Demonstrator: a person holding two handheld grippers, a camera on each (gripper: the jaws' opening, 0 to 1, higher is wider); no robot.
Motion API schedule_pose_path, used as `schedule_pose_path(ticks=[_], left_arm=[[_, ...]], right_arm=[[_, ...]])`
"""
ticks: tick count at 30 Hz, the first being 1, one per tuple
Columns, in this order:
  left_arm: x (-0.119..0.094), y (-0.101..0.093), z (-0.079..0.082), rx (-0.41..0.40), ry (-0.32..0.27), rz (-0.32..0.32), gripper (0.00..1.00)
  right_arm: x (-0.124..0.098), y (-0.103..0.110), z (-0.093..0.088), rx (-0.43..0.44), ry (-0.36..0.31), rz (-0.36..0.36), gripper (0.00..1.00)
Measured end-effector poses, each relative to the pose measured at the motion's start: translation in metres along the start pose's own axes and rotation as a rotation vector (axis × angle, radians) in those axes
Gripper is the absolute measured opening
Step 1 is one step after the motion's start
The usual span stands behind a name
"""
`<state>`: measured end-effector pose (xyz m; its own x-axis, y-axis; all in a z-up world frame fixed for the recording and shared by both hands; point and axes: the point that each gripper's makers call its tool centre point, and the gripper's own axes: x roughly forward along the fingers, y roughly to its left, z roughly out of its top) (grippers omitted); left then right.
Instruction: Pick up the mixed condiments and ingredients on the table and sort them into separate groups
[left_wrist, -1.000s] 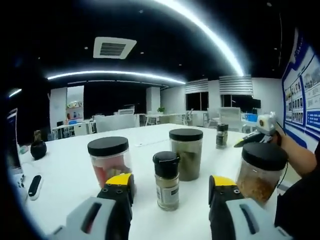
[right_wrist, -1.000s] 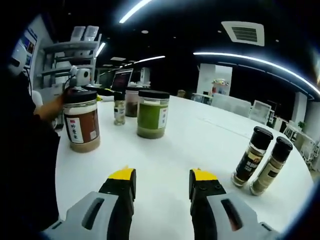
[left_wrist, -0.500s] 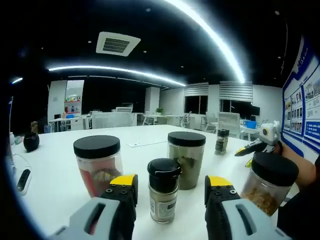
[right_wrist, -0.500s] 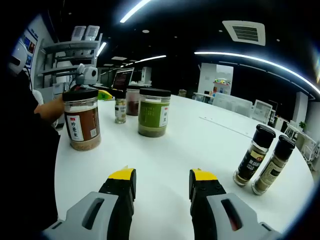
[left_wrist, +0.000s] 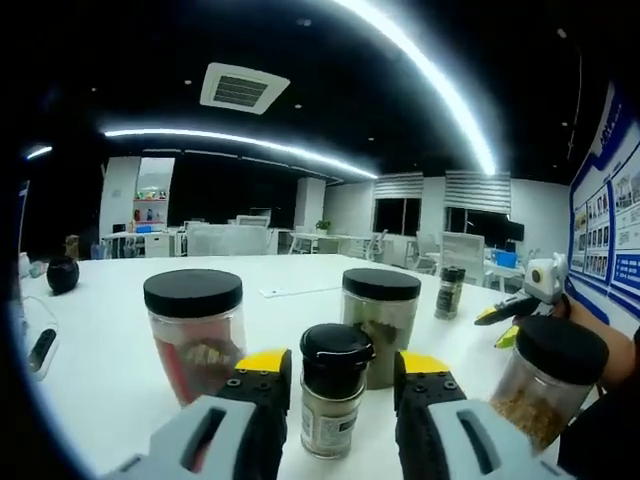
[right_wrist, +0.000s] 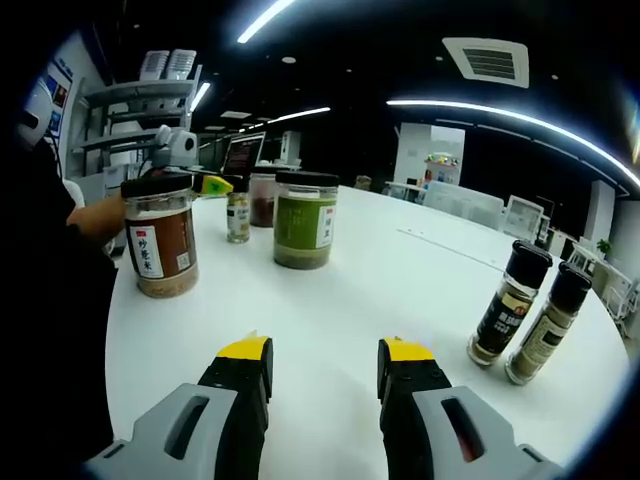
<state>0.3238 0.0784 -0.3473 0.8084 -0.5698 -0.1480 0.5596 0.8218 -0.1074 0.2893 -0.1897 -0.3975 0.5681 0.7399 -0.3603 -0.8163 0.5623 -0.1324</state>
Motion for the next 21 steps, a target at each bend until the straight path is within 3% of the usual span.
schedule_pose_path(ticks=[7,13,21], left_arm=[[0.0057,0.0031,-0.0027,0.001,-0.001,0.017,0.38],[0.0067,0.0024,-0.0003,-0.005,-0.024,0.012,0.31],[0.0069,0.0034,0.0006,-0.009,-0.032,0.007,0.31]], right_arm=[[-0.0007,-0.0035,0.0035,0.000,-0.002,-0.014,0.43],[0.0034,-0.0006,-0.0045,-0.016,0.028,-0.009,0.43],[-0.0005,-0.0013,-0.0011,0.001,0.014,-0.015,0.43]])
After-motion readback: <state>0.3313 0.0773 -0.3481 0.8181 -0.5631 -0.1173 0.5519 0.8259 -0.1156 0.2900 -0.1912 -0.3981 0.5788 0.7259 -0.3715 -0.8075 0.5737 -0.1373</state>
